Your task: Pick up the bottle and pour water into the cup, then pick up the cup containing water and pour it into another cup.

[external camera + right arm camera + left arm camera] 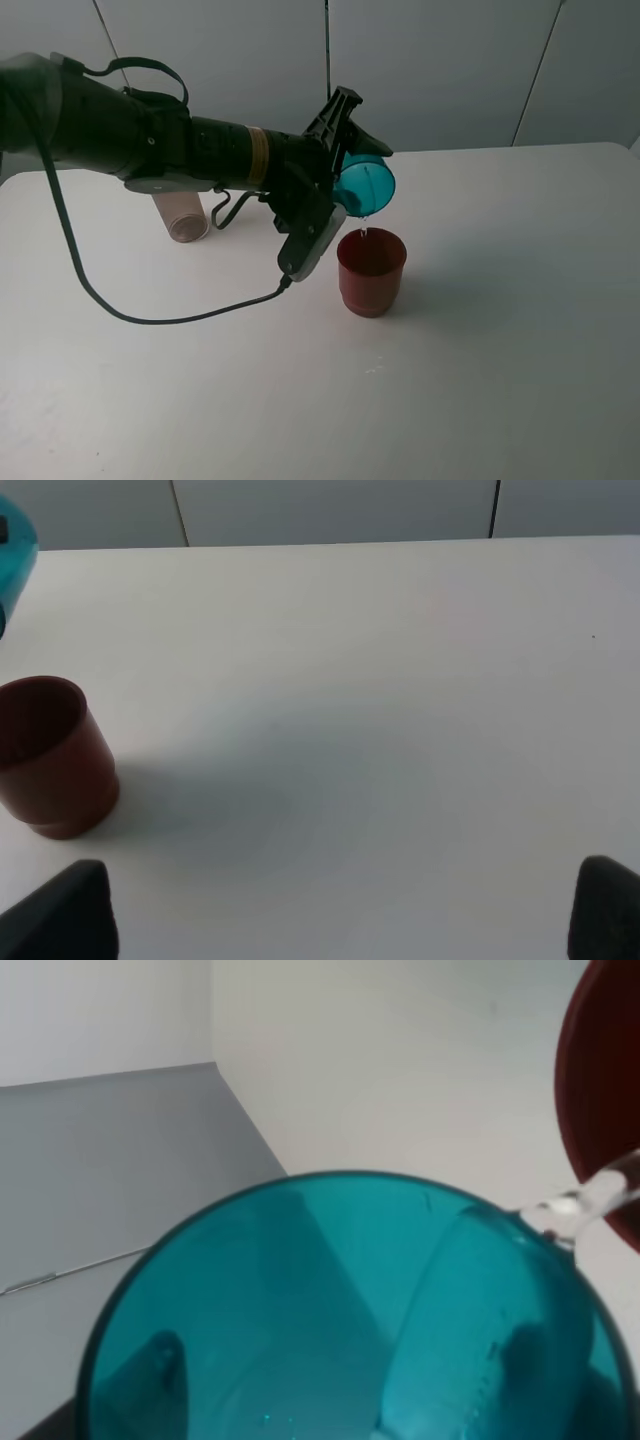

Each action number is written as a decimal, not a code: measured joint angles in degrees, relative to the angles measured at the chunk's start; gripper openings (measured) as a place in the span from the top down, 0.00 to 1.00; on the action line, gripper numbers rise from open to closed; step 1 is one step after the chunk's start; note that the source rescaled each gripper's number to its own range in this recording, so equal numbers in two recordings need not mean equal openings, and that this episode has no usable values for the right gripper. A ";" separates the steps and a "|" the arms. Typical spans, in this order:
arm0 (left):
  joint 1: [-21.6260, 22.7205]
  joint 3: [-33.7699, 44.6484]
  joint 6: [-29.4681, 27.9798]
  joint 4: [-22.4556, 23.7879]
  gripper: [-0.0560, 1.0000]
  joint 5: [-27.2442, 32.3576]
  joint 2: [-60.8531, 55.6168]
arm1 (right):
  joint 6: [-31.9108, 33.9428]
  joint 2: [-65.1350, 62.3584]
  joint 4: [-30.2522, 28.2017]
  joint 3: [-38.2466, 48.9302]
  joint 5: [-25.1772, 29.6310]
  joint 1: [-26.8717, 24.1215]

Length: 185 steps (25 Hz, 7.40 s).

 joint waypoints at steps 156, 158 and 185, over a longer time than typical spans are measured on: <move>37.14 8.38 -50.44 -51.16 0.00 66.45 -66.29 | 0.00 0.00 0.00 0.00 0.00 0.00; 37.27 11.26 -52.28 -51.37 0.00 68.79 -70.36 | 0.00 0.00 0.00 0.00 0.00 0.00; 37.27 27.53 -59.18 -50.90 0.00 89.02 -107.27 | 0.00 0.00 0.00 0.00 0.00 0.00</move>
